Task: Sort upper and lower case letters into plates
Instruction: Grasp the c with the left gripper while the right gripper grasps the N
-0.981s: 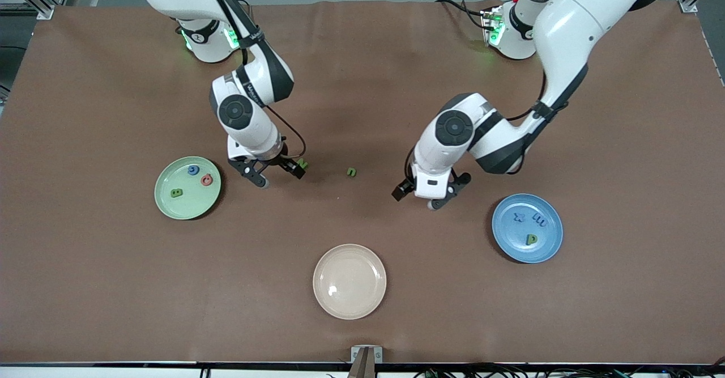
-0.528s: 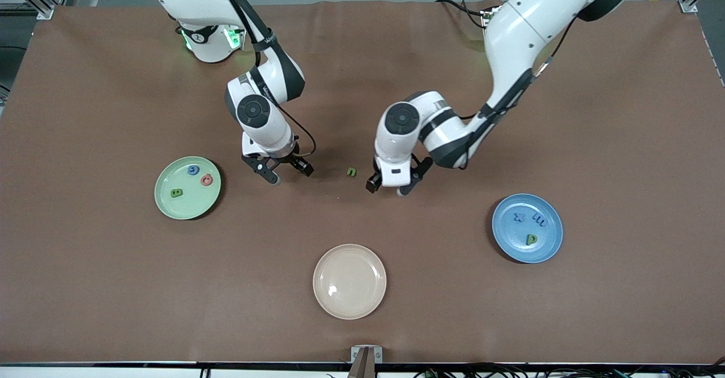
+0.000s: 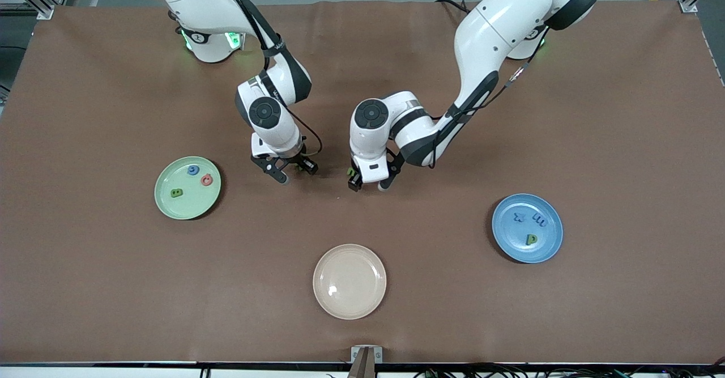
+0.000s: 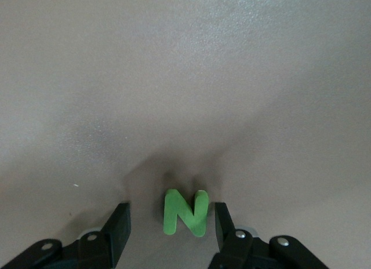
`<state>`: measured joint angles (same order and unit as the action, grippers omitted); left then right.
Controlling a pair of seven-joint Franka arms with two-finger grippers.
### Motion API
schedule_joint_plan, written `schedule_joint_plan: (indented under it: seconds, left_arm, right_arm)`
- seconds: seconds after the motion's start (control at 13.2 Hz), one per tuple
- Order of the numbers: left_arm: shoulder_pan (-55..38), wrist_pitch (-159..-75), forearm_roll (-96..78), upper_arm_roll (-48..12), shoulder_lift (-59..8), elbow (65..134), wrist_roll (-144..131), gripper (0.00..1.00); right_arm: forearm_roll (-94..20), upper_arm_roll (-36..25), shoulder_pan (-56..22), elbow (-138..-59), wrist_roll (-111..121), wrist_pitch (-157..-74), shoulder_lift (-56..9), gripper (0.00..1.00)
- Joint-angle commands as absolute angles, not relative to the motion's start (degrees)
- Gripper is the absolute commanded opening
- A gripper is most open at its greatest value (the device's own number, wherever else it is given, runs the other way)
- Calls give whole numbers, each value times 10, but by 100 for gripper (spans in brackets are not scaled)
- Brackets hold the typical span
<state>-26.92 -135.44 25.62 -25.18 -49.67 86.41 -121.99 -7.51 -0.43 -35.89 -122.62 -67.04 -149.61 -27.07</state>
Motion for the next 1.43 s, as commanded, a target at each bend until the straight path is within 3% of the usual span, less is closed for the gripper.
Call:
schedule_joint_plan:
  seconds: [0.0,0.45,0.68,0.75,1.06,1.36]
  left_arm:
    - [-294,-1352,258,-241,-524,817,-1266,68]
    - [-315,-1352,259,-241,-532,817,-1290,64]
    - [-319,-1352,262,-240,-532,820,-1291,62]
    - [-319,-1351,262,-240,-532,820,-1291,61]
    - [-318,-1351,259,-240,-532,821,-1292,57]
    - [-317,-1350,258,-240,-532,823,-1292,50]
  right_arm:
    - [-65,-11,-367,-1235,-682,-1502,-265,63]
    - [-63,-11,-374,-1244,-682,-1502,-265,37]
    - [-63,-11,-374,-1245,-682,-1499,-264,7]
    - [-63,-11,-371,-1245,-681,-1498,-263,2]
    - [-63,-15,-340,-1245,-628,-1478,-245,0]
    - [-62,-16,-259,-1245,-503,-1430,-214,0]
